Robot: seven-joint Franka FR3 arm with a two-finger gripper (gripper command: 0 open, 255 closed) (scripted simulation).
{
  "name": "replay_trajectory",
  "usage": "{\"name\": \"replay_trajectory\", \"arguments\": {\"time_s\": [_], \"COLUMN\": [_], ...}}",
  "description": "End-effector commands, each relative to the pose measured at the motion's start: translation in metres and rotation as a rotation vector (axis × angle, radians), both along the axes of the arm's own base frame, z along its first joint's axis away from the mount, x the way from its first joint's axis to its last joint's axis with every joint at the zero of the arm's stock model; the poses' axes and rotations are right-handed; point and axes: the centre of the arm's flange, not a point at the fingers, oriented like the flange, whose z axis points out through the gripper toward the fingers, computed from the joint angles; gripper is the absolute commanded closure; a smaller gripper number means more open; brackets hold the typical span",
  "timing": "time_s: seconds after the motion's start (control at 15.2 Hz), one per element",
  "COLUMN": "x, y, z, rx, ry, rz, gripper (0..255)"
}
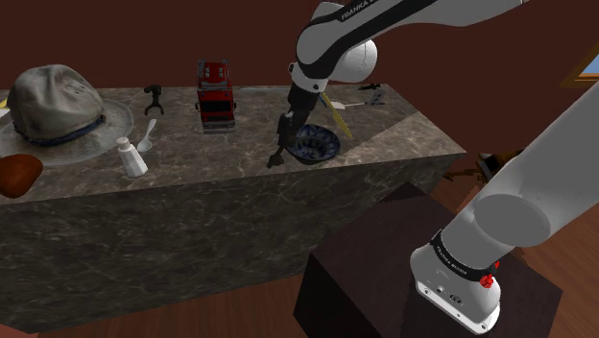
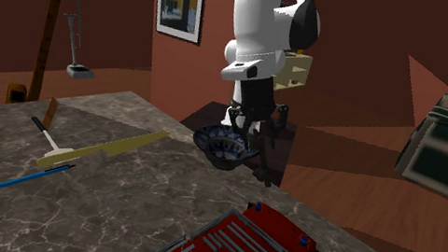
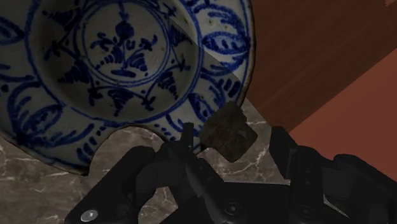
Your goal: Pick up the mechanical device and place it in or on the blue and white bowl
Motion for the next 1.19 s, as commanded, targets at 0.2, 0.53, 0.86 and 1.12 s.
{"name": "replay_trajectory", "arguments": {"time_s": [0.2, 0.53, 0.86, 1.12], "x": [0.000, 0.000, 0.000, 0.000], "y": [0.000, 0.000, 0.000, 0.000], "z": [0.000, 0.000, 0.026, 0.047], "rx": [0.000, 0.000, 0.000, 0.000], "ry": [0.000, 0.000, 0.000, 0.000], "rz": [0.000, 0.000, 0.000, 0.000], "gripper": [255, 255, 255, 255]}}
